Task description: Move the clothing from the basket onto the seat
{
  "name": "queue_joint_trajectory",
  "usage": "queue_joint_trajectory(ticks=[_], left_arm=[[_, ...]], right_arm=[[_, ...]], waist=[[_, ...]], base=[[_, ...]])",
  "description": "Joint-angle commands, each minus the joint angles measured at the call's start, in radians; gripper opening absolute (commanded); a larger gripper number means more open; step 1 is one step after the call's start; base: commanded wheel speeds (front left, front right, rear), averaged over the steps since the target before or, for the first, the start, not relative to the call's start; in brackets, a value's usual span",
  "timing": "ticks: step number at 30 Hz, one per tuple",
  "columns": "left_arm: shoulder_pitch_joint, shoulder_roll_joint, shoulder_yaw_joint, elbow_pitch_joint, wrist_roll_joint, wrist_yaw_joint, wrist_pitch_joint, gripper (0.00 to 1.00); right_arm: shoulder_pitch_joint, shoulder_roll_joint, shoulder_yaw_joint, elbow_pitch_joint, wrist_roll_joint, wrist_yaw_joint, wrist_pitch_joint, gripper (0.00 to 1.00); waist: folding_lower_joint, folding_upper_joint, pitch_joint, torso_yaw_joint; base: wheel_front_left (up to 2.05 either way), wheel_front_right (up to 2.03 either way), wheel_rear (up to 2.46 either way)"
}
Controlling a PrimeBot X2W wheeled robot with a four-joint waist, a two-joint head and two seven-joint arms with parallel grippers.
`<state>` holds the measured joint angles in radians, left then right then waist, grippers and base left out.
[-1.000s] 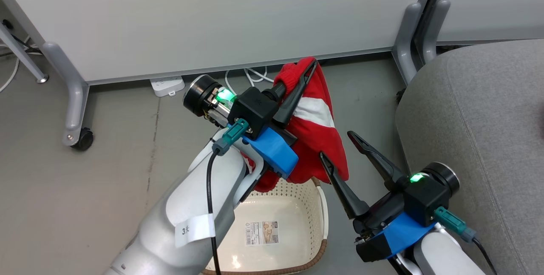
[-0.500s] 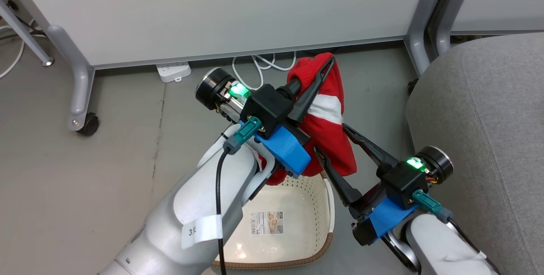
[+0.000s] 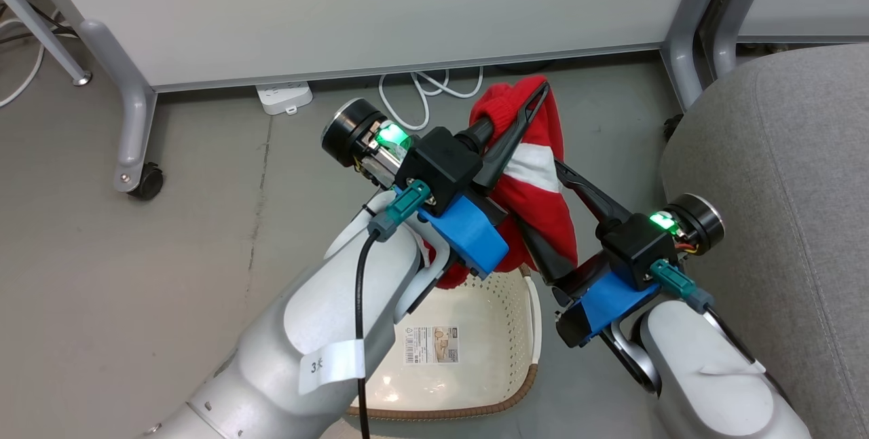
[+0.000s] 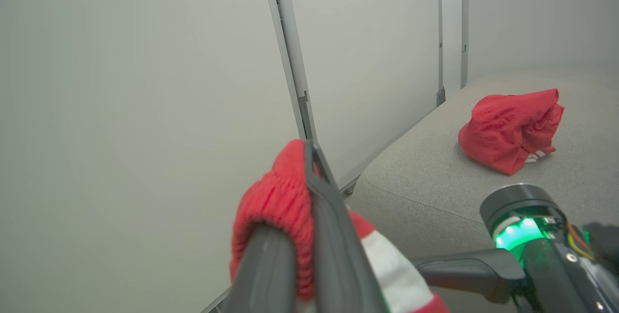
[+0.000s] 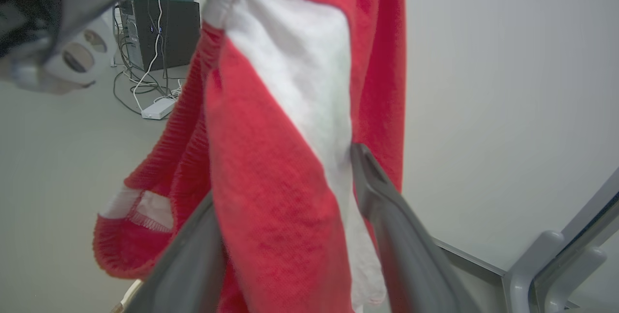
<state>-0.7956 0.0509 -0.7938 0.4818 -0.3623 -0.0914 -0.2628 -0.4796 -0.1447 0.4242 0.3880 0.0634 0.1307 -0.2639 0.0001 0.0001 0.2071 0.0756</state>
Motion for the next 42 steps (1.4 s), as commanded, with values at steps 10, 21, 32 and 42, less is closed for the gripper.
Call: queue_joint_trajectory(ticks=[10,21,32,42], left_arm=[[-0.010,-0.001,-0.011,0.000,-0.016,0.012,-0.003,0.00],[0.003,-0.001,-0.012,0.005,-0.015,0.011,-0.003,0.00],[0.012,-0.001,-0.013,0.023,-0.021,0.013,-0.003,1.00],[0.017,-0.001,-0.041,0.051,-0.037,0.013,-0.003,1.00]], right_arm=[[-0.020,0.011,0.002,0.023,0.014,0.000,-0.001,0.00],[-0.014,0.005,0.002,0.026,0.031,0.000,-0.001,0.00],[-0.017,0.007,-0.003,0.024,0.049,0.000,-0.001,0.00],[-0.033,0.007,-0.041,0.005,0.071,0.000,-0.001,0.00]], waist=[[-0.0001,-0.0001,-0.005,-0.002],[-0.0001,-0.0001,-0.013,-0.005],[-0.0001,-0.0001,-0.014,-0.006],[-0.0001,-0.0001,0.010,-0.027]], base=[[0.00,0.00,0.00],[0.00,0.00,0.00],[0.00,0.00,0.00],[0.00,0.00,0.00]])
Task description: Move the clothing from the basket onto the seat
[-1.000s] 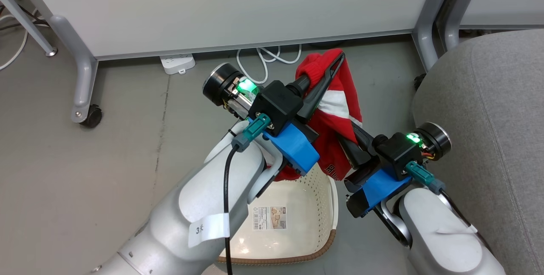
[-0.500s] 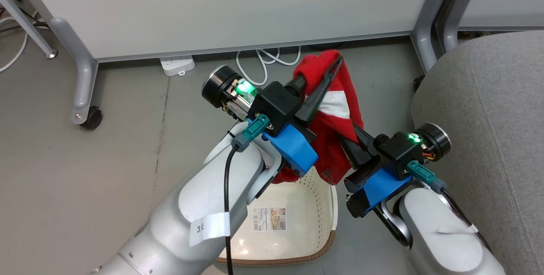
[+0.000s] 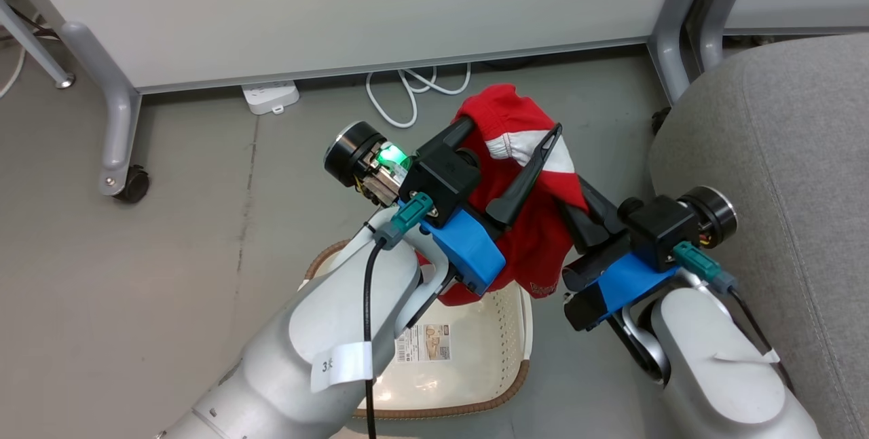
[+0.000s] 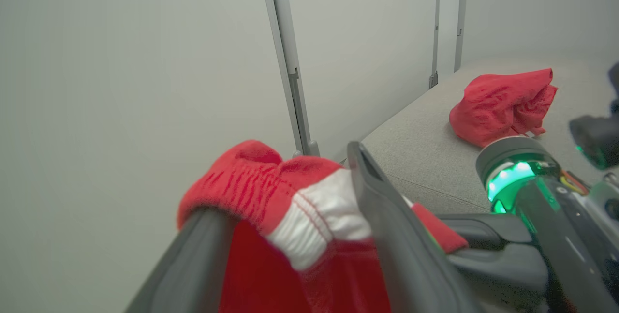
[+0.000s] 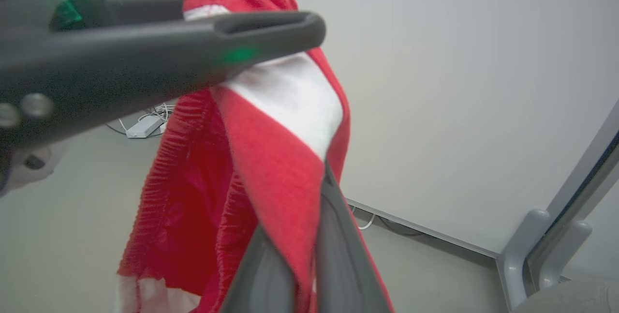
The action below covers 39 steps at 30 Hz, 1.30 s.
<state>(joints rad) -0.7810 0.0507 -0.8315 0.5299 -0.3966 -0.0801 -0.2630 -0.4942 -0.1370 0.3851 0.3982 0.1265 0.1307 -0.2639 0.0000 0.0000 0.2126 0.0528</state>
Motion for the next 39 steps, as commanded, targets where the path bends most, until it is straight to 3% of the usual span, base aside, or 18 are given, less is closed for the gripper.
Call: queue_joint_trajectory(ticks=[1,14,39], left_arm=[[0.000,0.000,-0.006,0.004,-0.003,0.002,-0.003,1.00],[-0.021,0.000,-0.055,0.020,-0.011,0.010,-0.003,1.00],[-0.007,0.008,-0.068,0.041,0.064,-0.015,-0.003,1.00]], right_arm=[[-0.019,-0.002,-0.008,-0.008,0.010,0.000,-0.001,0.00],[-0.017,-0.009,-0.140,-0.057,0.011,0.000,-0.001,0.00],[0.062,0.006,-0.379,-0.198,0.027,0.000,-0.001,0.00]], waist=[[0.0000,0.0000,0.008,-0.007],[0.0000,0.0000,0.066,-0.081],[0.0000,0.0000,0.145,-0.316]], base=[[0.00,0.00,0.00],[0.00,0.00,0.00],[0.00,0.00,0.00]])
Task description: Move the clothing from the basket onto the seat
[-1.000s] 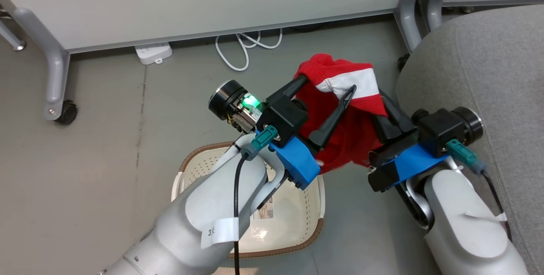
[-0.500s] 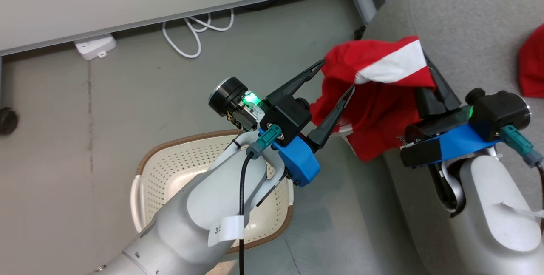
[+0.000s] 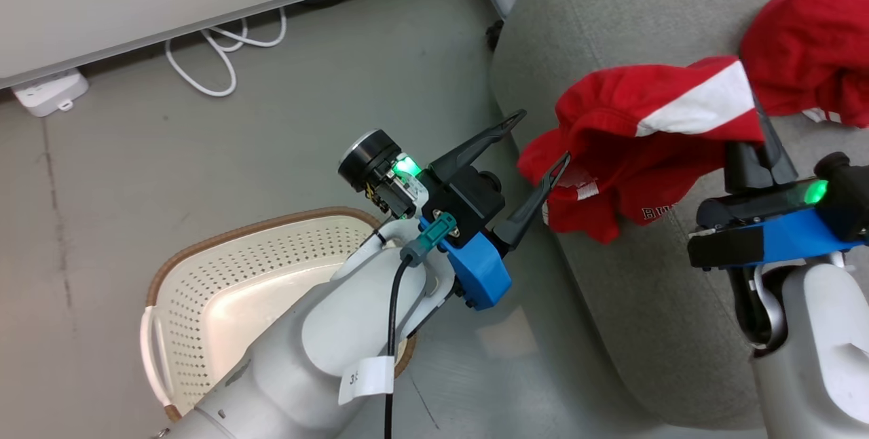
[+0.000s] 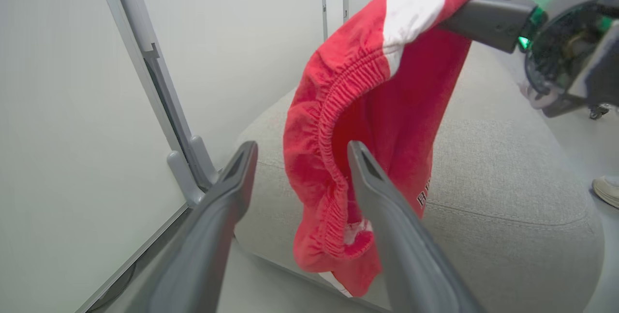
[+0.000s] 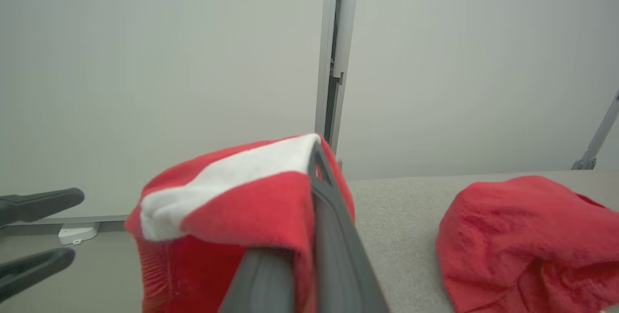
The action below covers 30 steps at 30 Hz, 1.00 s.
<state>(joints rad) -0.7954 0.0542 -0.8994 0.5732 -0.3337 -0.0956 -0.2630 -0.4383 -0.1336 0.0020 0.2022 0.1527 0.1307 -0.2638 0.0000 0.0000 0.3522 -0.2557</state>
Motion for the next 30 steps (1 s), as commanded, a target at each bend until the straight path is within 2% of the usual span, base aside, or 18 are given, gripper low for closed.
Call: queue_joint_trajectory(ticks=[1,15,30], left_arm=[[0.010,0.006,-0.002,0.001,0.003,-0.002,-0.003,1.00],[0.027,0.002,-0.052,0.018,0.022,-0.026,-0.003,1.00],[0.037,-0.002,-0.074,0.010,0.013,-0.031,-0.003,1.00]], right_arm=[[0.012,0.003,-0.006,-0.008,0.001,0.000,-0.001,0.00],[0.096,0.019,-0.128,-0.046,0.009,0.000,-0.001,0.00],[0.109,0.013,-0.145,-0.045,0.000,0.000,-0.001,0.00]], waist=[[0.0000,0.0000,0.008,-0.015],[0.0000,0.0000,0.024,-0.101],[0.0000,0.0000,0.023,-0.112]], base=[[0.00,0.00,0.00],[0.00,0.00,0.00],[0.00,0.00,0.00]])
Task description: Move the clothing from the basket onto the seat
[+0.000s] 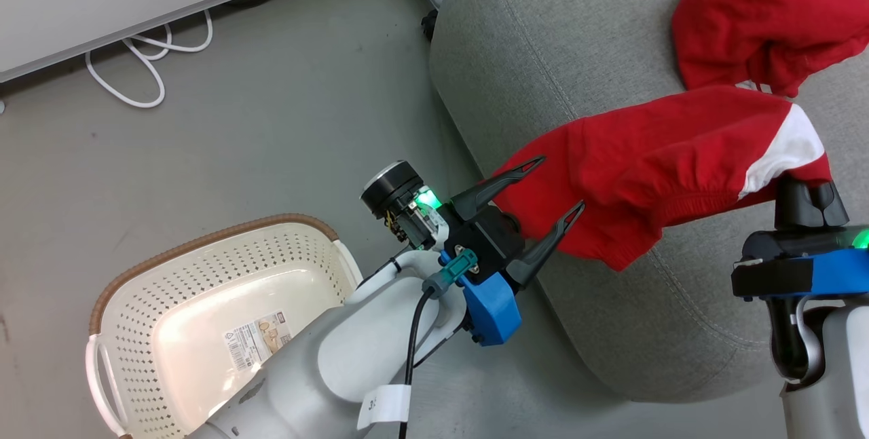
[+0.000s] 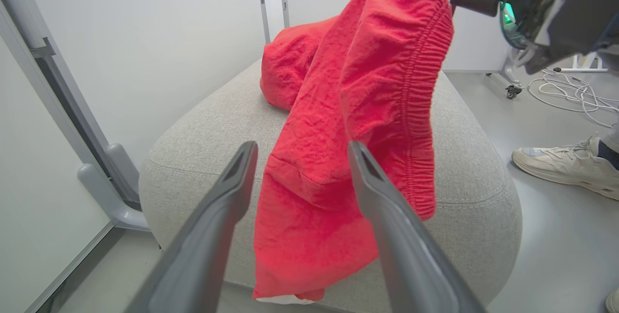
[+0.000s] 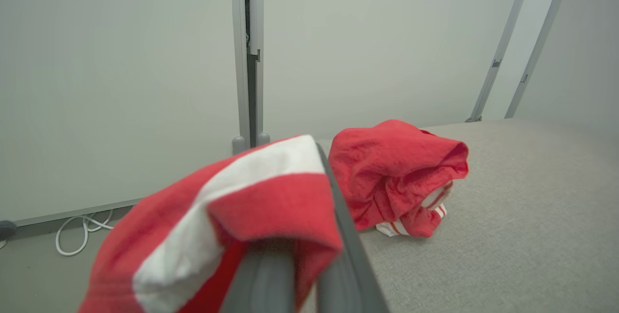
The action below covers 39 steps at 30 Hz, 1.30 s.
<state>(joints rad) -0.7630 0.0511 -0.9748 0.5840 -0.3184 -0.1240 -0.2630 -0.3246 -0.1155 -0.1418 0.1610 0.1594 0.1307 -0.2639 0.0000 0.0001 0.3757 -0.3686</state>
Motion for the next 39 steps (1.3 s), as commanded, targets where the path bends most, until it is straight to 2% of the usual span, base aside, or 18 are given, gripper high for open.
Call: queue_joint_trajectory(ticks=[1,7,14,18,23,27,28,32,35,39], left_arm=[[0.003,0.001,0.003,-0.002,-0.002,-0.003,-0.003,1.00],[-0.001,0.000,0.013,-0.006,0.009,-0.004,-0.003,1.00],[-0.034,0.001,0.021,-0.003,0.031,-0.004,-0.003,1.00],[-0.072,0.009,0.019,0.007,0.050,-0.005,-0.003,1.00],[-0.126,0.019,0.021,0.015,0.069,-0.006,-0.003,1.00],[-0.171,0.024,0.015,0.021,0.085,-0.006,-0.003,1.00],[-0.195,0.026,0.007,0.028,0.093,-0.007,-0.002,1.00],[-0.237,0.030,0.001,0.038,0.104,-0.006,-0.001,1.00],[-0.258,0.035,-0.001,0.044,0.108,-0.006,-0.001,1.00],[-0.273,0.040,-0.007,0.051,0.106,-0.007,-0.001,1.00]], right_arm=[[-0.012,-0.009,0.001,-0.007,-0.008,0.000,-0.001,0.00],[-0.068,-0.043,0.028,-0.026,-0.019,0.000,-0.001,0.00],[-0.244,-0.114,0.040,-0.071,-0.022,0.000,-0.001,0.00],[-0.382,-0.182,-0.006,-0.089,-0.011,0.000,-0.001,0.00],[-0.542,-0.275,-0.123,-0.094,0.008,0.000,-0.001,0.00],[-0.646,-0.392,-0.215,-0.036,0.022,0.000,0.000,0.00],[-0.683,-0.458,-0.264,0.000,0.025,0.000,0.000,0.00],[-0.698,-0.533,-0.321,0.099,0.017,0.000,0.000,0.00],[-0.664,-0.552,-0.325,0.166,-0.015,0.000,0.000,0.00],[-0.624,-0.511,-0.349,0.232,-0.042,0.000,0.000,0.00]], waist=[[0.0000,-0.0001,0.000,0.002],[0.0000,-0.0001,0.013,0.008],[0.0000,-0.0001,0.080,0.013],[0.0000,-0.0001,0.148,0.021],[0.0000,-0.0001,0.237,0.024],[0.0000,-0.0001,0.308,0.026],[0.0000,-0.0001,0.342,0.031],[0.0000,-0.0001,0.396,0.030],[0.0000,-0.0001,0.425,0.023],[0.0000,-0.0001,0.450,0.017]], base=[[0.00,0.00,0.00],[0.00,0.00,0.00],[0.00,0.00,0.00],[0.00,0.00,0.00],[0.00,0.00,0.00],[0.00,0.00,0.00],[0.00,0.00,0.00],[0.00,0.00,0.00],[0.00,0.00,0.00],[0.00,0.00,0.00]])
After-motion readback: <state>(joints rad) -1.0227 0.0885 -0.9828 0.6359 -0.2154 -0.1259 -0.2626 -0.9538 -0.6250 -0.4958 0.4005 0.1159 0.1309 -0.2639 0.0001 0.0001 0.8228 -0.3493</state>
